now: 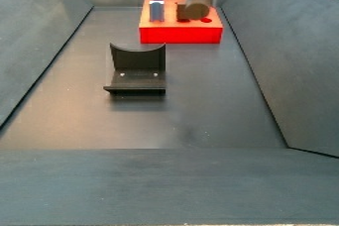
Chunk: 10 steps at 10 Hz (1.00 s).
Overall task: Pick up the oval object. Move up. Place the oval object on the fixture. Regrasp the oval object. Move to above the board. Insert the oval object.
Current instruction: Place the oval object on the fixture.
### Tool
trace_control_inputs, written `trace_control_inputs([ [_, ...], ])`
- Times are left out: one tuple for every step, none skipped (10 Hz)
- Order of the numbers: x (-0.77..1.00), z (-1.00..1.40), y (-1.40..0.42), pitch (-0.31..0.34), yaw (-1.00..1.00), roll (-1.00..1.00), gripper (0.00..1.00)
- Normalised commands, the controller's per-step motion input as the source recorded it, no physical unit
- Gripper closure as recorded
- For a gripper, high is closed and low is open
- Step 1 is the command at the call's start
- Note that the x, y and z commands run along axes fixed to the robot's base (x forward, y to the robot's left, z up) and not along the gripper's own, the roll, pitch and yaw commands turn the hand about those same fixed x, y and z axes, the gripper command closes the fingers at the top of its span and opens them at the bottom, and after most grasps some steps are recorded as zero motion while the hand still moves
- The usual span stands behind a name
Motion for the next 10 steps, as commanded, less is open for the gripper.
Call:
trace_control_inputs([
  [1.0, 0.1, -0.18, 0.035, 0.54, 0.28, 1.0],
  [1.0, 0.08, -0.15, 0.061, 0.35, 0.23, 1.0],
  [1.0, 0.06, -0.13, 0.08, 0.22, 0.18, 1.0],
  [1.0, 0.04, -0.11, 0.093, 0.15, 0.13, 1.0],
  [1.0, 0.04, -0.09, 0.107, 0.1, 0.11, 1.0],
  [1.0, 0.02, -0.06, 0.13, 0.06, 0.09, 1.0],
  [1.0, 0.01, -0.05, 0.139, 0.05, 0.1, 1.0],
  [1.0, 0.01, -0.04, 0.151, 0.05, 0.11, 1.0],
  [1.0, 0.0, -0.04, 0.159, 0.05, 0.12, 1.0],
  [0.99, 0.0, -0.03, 0.166, 0.05, 0.13, 1.0],
])
